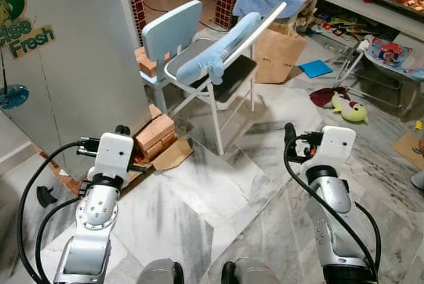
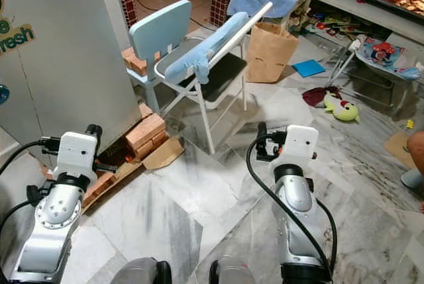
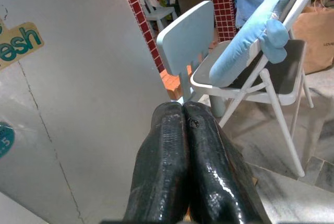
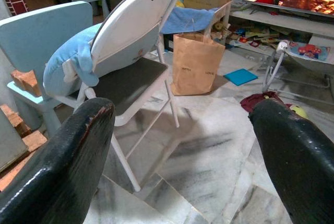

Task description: Restocking fridge

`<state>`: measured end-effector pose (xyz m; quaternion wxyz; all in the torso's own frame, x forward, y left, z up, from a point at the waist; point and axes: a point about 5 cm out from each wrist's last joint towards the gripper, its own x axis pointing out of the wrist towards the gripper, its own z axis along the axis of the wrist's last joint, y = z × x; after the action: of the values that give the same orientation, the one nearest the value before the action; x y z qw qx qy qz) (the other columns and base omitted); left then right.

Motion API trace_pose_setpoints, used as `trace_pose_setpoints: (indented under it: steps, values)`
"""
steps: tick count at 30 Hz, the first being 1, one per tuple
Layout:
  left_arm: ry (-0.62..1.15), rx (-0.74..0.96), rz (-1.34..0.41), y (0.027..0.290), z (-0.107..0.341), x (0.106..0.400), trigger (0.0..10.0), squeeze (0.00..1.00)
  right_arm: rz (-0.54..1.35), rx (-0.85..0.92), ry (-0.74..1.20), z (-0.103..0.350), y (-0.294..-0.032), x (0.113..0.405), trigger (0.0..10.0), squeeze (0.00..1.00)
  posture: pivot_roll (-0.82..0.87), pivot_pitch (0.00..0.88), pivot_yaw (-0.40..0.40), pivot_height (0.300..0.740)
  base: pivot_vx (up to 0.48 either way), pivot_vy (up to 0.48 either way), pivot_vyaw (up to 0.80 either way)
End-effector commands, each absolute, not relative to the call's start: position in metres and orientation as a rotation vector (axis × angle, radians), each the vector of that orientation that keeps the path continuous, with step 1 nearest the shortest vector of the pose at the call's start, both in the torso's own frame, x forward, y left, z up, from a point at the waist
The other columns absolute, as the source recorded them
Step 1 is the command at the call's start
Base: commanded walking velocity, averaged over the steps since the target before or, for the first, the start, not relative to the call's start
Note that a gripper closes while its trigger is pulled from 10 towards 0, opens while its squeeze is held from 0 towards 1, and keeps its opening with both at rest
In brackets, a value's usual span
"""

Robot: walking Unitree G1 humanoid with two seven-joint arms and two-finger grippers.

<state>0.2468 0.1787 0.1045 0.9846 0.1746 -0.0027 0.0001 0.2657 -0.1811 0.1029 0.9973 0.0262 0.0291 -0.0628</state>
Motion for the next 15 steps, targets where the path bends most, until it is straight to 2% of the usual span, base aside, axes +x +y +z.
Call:
trace_pose_setpoints:
  steps: [1, 9, 15]
  values:
    - [-0.002, 0.356, 0.002, 0.1782, 0.1027, 0.2458, 10.0, 0.00, -0.132, 0.044, 0.063, 0.1035, -0.1828, 0.2657, 10.0, 0.00, -0.02, 0.072, -0.039, 0.740, 0.000, 0.000, 0.00]
    - [-0.015, 0.365, -0.001, 0.1744, 0.1040, 0.2482, 10.0, 0.00, -0.133, 0.036, 0.060, 0.1032, -0.1840, 0.2671, 10.0, 0.00, -0.02, 0.083, -0.042, 0.740, 0.000, 0.000, 0.00]
    - [0.006, 0.290, -0.055, 0.1697, 0.1030, 0.2476, 10.0, 0.00, -0.134, 0.034, 0.061, 0.1030, -0.1843, 0.2677, 10.0, 0.00, -0.02, 0.082, -0.043, 0.740, 0.000, 0.000, 0.00]
